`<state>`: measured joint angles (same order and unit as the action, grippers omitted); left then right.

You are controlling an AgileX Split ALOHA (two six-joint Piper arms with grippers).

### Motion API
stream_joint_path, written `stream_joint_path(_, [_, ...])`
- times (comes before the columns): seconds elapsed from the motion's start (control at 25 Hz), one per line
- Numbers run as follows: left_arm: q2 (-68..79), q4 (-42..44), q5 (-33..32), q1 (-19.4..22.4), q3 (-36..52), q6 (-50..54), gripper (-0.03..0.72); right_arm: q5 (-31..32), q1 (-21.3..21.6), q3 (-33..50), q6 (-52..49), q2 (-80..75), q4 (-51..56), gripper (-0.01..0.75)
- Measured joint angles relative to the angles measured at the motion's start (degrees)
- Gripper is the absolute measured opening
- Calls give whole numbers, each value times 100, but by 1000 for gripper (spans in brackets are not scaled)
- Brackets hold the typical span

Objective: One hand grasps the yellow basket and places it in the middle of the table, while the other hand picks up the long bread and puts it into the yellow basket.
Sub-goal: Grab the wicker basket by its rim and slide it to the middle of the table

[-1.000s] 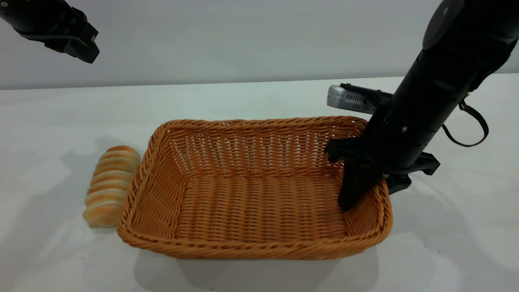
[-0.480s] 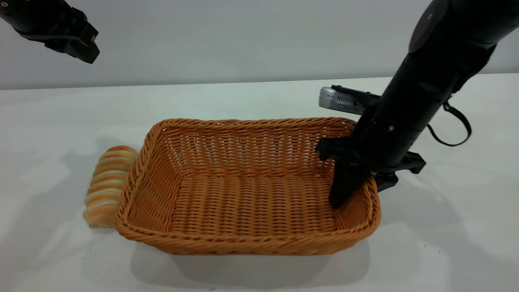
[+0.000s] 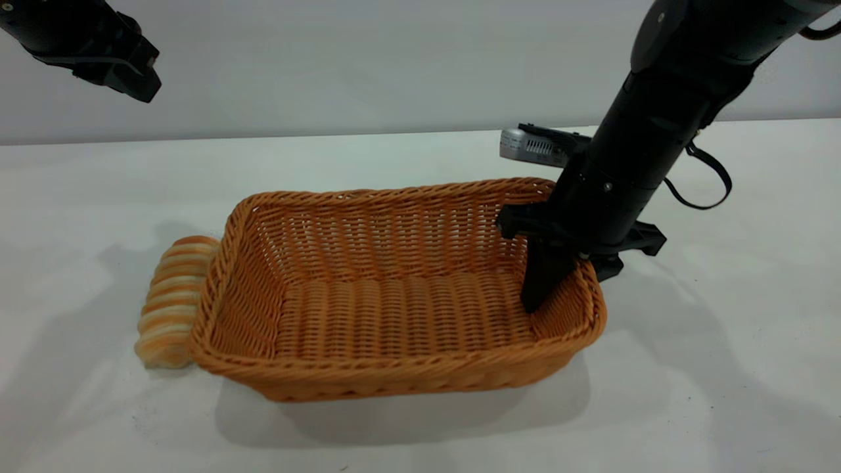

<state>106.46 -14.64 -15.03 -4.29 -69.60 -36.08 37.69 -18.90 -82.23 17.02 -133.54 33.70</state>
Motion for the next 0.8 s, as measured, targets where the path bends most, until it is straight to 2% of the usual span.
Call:
stream_joint_path(0.32, [0, 0, 13, 0, 0, 0, 300, 89, 201, -24, -237, -5, -209, 182])
stream_joint_path(0.64, [0, 0, 13, 0, 0, 5, 300, 54, 213, -28, -229, -5, -219, 185])
stream_joint_path(0.72, [0, 0, 13, 0, 0, 5, 300, 50, 213, -28, -196, -5, -219, 235])
stream_joint_path(0.8, [0, 0, 13, 0, 0, 5, 300, 43, 213, -28, -170, -5, -212, 332])
